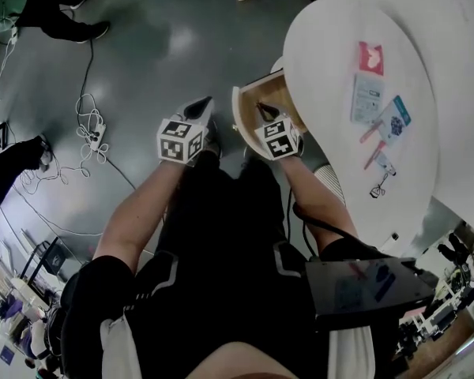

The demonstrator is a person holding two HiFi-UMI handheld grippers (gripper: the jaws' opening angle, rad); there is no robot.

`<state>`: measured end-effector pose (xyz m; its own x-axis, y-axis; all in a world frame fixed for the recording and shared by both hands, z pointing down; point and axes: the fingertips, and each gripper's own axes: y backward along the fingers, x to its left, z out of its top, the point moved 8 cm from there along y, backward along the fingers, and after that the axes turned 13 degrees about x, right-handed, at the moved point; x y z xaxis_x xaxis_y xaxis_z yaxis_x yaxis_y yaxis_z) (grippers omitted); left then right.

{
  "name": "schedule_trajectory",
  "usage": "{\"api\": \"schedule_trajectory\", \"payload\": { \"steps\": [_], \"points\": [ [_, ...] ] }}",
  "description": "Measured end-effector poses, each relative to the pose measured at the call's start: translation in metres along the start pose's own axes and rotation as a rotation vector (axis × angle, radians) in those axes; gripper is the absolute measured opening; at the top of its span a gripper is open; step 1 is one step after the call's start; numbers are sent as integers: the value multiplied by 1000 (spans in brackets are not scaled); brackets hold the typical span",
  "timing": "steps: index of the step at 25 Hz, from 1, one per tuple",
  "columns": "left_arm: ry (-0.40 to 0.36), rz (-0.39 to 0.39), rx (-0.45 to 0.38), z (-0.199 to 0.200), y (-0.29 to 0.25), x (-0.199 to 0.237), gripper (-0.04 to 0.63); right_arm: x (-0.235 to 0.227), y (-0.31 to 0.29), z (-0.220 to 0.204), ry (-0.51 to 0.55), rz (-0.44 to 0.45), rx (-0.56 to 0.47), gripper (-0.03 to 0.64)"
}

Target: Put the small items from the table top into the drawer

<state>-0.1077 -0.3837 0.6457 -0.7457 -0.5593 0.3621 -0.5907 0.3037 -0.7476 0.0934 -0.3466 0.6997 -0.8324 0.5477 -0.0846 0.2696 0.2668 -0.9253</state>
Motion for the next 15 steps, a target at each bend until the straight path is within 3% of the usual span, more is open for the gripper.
{"api": "schedule_trajectory", "payload": {
  "steps": [5,10,15],
  "points": [
    [-47,-12,26,0,-16,-1,0,-5,-25,-8,6,12,72,25],
    [-35,-36,59,-3,-28,1,0,-7,-46,-10,-14,6,129,25],
    [-49,-6,82,-8,-35,11,0,-11,-65,-9,-21,1,161,25]
  ]
}}
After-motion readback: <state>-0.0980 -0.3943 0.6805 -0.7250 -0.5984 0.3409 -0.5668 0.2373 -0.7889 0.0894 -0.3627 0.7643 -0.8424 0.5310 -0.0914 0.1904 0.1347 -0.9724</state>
